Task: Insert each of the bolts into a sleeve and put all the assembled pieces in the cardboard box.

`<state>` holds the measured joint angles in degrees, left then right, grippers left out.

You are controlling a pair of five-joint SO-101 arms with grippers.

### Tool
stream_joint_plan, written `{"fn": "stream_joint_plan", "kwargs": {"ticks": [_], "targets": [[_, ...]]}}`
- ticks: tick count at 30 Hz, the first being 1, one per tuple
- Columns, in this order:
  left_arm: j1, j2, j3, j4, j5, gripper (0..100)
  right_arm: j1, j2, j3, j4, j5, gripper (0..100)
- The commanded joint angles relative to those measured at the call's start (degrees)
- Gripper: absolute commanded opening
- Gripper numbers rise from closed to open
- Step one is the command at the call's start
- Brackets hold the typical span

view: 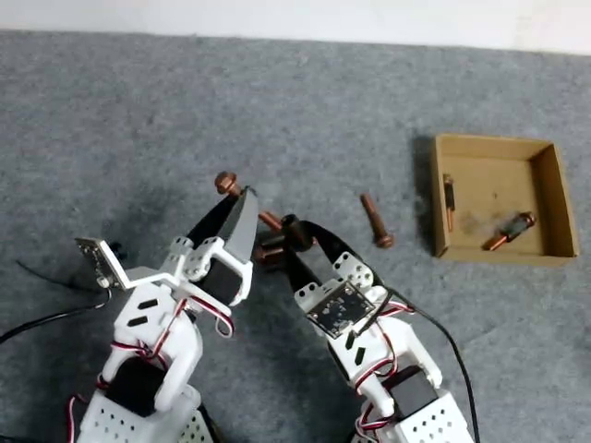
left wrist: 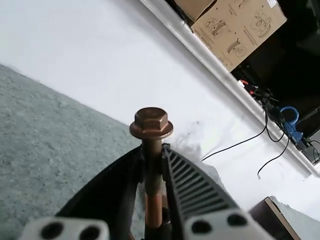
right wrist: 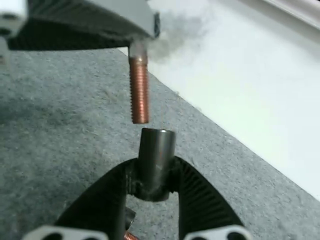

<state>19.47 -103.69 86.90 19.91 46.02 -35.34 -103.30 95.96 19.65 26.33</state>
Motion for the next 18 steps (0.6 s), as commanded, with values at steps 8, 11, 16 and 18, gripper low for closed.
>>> {"fn": "stream_joint_plan", "kwargs": {"ticks": [8, 11, 16, 18], "targets": [[2.33, -0.31, 3.03, -7.38, 0.26, 0, -1.01, -0.04, 5.32, -1.8, 0.62, 0.5], [2.77, -0.31, 3.03, -7.65, 0.26, 0, -1.01, 0.04, 5.32, -1.8, 0.44, 0.5], [5.23, -0.31, 3.12, -7.38, 0.26, 0, -1.01, 0.04, 5.32, -1.8, 0.7, 0.5], [5.85, -0.31, 3.03, -7.38, 0.26, 0, -1.01, 0.04, 5.32, -1.71, 0.7, 0.5]]}}
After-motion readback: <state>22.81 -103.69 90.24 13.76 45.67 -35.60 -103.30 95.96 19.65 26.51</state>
